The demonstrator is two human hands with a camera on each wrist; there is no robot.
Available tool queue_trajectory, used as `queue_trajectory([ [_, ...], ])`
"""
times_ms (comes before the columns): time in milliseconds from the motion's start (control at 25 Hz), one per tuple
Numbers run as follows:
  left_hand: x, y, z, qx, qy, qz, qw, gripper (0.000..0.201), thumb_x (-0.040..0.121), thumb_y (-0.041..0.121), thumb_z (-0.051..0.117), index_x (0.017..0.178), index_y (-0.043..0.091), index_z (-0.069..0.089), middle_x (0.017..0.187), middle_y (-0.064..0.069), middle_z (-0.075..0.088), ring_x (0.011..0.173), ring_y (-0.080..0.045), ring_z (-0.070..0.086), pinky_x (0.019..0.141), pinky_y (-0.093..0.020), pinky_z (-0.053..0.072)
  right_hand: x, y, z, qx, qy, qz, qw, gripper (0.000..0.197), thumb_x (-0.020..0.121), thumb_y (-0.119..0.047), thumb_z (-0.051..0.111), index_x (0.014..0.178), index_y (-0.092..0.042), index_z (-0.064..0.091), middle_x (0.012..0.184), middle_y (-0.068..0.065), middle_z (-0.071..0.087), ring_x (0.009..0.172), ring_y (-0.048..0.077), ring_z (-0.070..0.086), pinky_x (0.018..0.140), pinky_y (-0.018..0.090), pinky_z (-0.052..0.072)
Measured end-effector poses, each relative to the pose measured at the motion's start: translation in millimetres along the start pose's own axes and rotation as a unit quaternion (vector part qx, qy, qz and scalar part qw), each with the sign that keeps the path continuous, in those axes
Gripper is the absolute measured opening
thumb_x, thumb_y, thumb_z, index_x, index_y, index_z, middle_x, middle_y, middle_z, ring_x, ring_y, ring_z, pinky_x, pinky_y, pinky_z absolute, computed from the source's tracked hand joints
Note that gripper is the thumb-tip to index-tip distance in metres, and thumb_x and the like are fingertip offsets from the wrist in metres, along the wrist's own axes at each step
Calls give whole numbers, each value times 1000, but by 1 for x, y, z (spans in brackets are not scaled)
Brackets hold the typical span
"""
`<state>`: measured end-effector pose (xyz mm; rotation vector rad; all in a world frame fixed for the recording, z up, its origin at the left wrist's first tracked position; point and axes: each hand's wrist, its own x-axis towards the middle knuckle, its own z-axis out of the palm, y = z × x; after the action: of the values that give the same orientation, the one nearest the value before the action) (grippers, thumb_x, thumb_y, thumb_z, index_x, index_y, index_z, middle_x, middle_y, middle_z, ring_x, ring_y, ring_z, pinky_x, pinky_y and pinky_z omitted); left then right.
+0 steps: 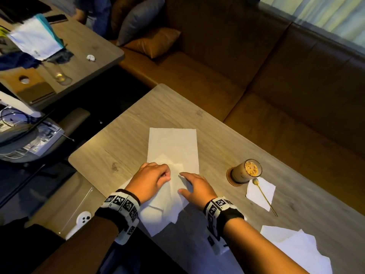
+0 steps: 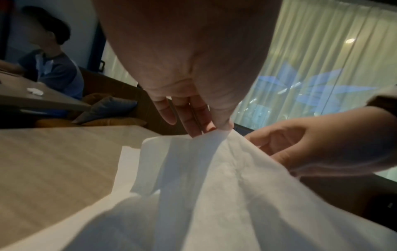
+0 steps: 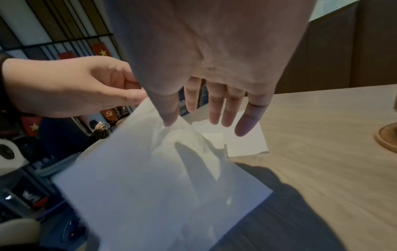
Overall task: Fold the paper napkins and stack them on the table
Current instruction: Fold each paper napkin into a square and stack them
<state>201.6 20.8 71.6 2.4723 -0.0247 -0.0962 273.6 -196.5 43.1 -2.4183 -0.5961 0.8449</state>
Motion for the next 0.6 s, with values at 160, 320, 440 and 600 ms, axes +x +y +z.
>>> queue_trajectory([
  [160,-10,30,-39,-56,12,1,998,9,97,37,60,90,30,59,86,10,64,88,-14,57,83,-32,45,-7,-7,-4,454,1,173,874,81,83,-49,76,154,-38,39,143,1,59,116,19,59,89,39,51],
  [320,-20,52,-65,-104,34,5,994,10,93,41,57,88,32,59,88,15,64,91,-7,59,83,-34,51,-25,-9,-9,552,-139,247,785,94,72,-77,71,150,-32,42,110,7,77,91,24,74,79,35,56],
  [440,-30,64,-76,-123,49,5,991,13,97,24,65,88,32,60,93,15,62,97,-9,60,85,-30,51,-33,-11,0,587,-162,232,758,98,64,-74,81,142,-21,53,99,7,76,87,23,74,79,36,58],
  [600,-29,65,-81,-121,52,10,991,16,97,16,66,89,29,60,113,21,59,114,-9,59,94,-25,49,-44,-23,-14,647,-98,195,731,48,80,-36,85,121,-16,69,98,8,76,86,23,74,84,40,60],
])
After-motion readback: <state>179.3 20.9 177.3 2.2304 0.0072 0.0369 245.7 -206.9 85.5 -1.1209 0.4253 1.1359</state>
